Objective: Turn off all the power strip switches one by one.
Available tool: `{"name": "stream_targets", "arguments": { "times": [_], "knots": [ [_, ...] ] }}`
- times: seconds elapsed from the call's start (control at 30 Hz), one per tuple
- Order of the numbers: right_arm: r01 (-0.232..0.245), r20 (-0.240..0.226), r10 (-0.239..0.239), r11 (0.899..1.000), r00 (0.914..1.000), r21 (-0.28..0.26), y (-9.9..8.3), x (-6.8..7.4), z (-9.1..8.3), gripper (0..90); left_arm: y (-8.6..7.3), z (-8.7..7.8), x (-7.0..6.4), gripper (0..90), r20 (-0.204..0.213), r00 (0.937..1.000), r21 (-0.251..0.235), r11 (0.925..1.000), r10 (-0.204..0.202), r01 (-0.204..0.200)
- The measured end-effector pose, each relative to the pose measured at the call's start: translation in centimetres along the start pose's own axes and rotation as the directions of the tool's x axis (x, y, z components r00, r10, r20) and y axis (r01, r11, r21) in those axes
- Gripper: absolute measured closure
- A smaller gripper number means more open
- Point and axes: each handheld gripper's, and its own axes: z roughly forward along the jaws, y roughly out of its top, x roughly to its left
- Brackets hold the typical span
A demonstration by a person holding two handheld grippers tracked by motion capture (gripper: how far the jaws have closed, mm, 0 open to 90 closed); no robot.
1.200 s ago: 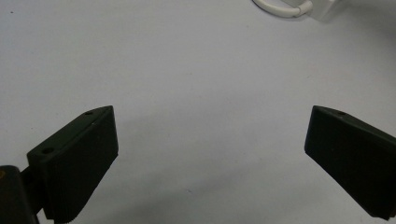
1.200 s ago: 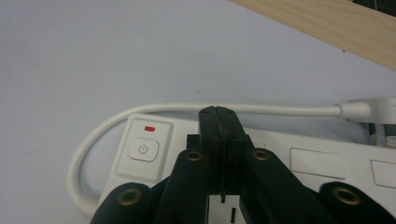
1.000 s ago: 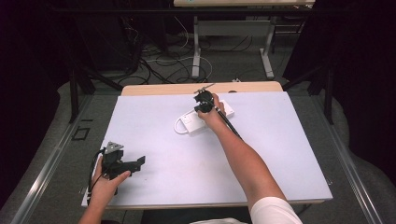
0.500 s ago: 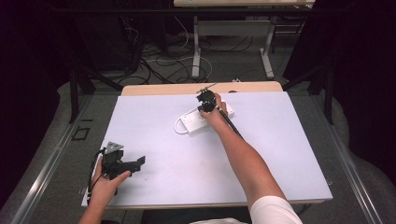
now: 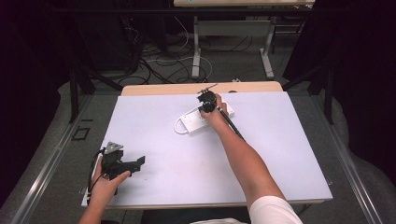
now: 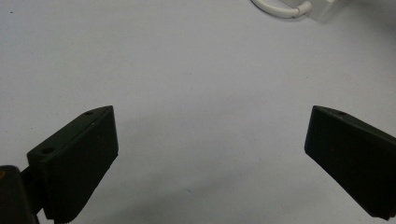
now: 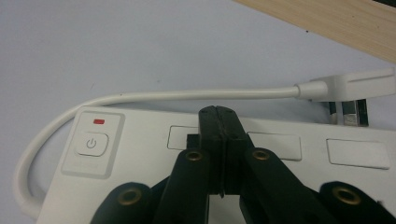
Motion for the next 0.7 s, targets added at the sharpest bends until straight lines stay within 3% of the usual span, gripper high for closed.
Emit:
{"name": "stream_targets", "arguments": {
  "times": [0.07, 0.2, 0.27, 0.7],
  "knots": [
    [-0.006, -0.005, 0.006, 1.0, 1.0, -0.015, -0.1, -0.09, 0.08, 90.0, 0.0, -0.02, 0.03, 2.8, -0.001, 1.0, 0.003, 1.0, 0.003, -0.003],
    [-0.004, 0.002, 0.004, 1.0, 1.0, 0.015, -0.21, -0.13, 0.04, 90.0, 0.03, -0.09, 0.07, 2.8, 0.002, 1.0, 0.013, 0.9999, 0.005, -0.005],
    [-0.024, -0.003, 0.024, 1.0, 0.9997, 0.019, -0.22, -0.26, -0.03, 90.0, 0.03, -0.1, 0.07, 2.8, 0.003, 1.0, 0.012, 0.9999, 0.005, -0.005],
    [-0.009, 0.0, 0.009, 1.0, 1.0, 0.011, -0.29, -0.32, 0.03, 90.0, 0.0, -0.05, 0.01, 2.9, 0.001, 1.0, 0.009, 1.0, 0.003, -0.003]
  ]
}}
